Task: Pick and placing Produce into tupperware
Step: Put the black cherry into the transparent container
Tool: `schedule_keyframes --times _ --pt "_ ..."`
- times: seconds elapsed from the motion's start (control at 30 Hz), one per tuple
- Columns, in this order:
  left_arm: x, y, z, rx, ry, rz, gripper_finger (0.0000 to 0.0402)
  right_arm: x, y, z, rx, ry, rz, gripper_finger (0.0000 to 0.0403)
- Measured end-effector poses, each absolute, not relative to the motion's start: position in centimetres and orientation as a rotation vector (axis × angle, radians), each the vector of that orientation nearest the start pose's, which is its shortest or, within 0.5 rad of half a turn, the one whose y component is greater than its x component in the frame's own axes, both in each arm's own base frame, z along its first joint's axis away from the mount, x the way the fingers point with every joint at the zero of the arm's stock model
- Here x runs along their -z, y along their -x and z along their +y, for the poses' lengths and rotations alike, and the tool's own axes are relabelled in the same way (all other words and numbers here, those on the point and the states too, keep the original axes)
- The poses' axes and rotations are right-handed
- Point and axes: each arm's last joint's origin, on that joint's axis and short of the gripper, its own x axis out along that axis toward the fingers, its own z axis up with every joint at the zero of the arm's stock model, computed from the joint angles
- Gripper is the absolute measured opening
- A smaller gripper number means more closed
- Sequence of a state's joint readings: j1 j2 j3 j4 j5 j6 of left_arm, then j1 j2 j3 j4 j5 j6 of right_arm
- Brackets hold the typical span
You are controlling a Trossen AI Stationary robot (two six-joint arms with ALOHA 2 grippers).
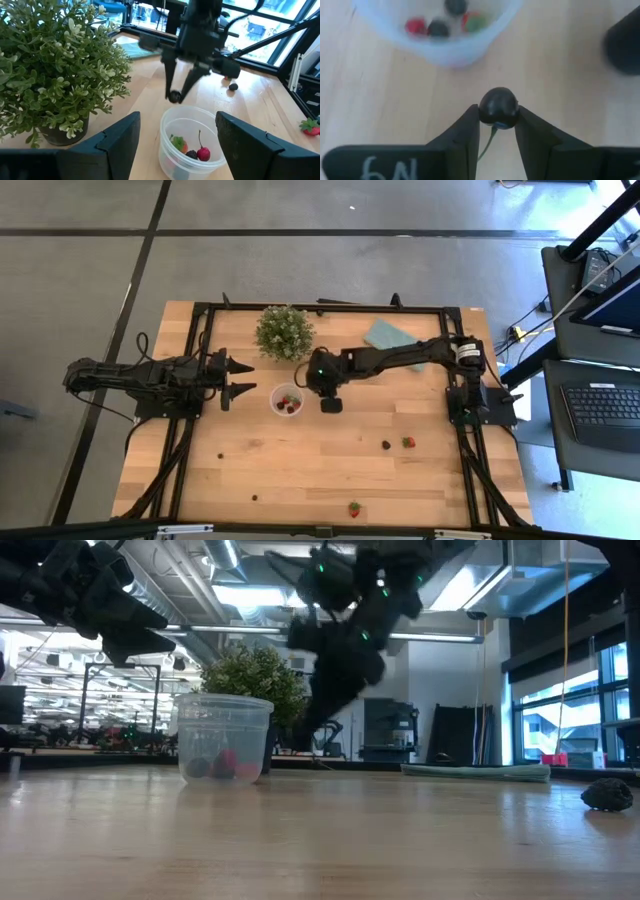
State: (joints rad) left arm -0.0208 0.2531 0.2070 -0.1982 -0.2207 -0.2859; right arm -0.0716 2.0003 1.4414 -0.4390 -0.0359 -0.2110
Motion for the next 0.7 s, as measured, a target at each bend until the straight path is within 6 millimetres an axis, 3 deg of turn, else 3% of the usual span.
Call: schedule_keyframes --times 0.23,0.37,0.53,0.7 --pt "-19.5 -10.5 0.4 -0.231 0.255 0.215 0.0251 -24.6 -44.3 -3.6 -0.035 0.153 0.855 0.011" --pt "-19.5 -10.5 0.4 -0.231 0.254 0.216 0.025 -27.1 -45.4 -2.8 -0.057 0.164 0.72 0.0109" --pt "-19.5 -10.5 0.4 -0.231 0.254 0.216 0.025 -27.9 -46.3 -0.9 -0.111 0.15 0.598 0.011" --pt "-19.5 -10.5 0.4 -0.231 0.254 0.216 0.025 -26.4 -46.9 0.9 -0.15 0.156 0.629 0.0111"
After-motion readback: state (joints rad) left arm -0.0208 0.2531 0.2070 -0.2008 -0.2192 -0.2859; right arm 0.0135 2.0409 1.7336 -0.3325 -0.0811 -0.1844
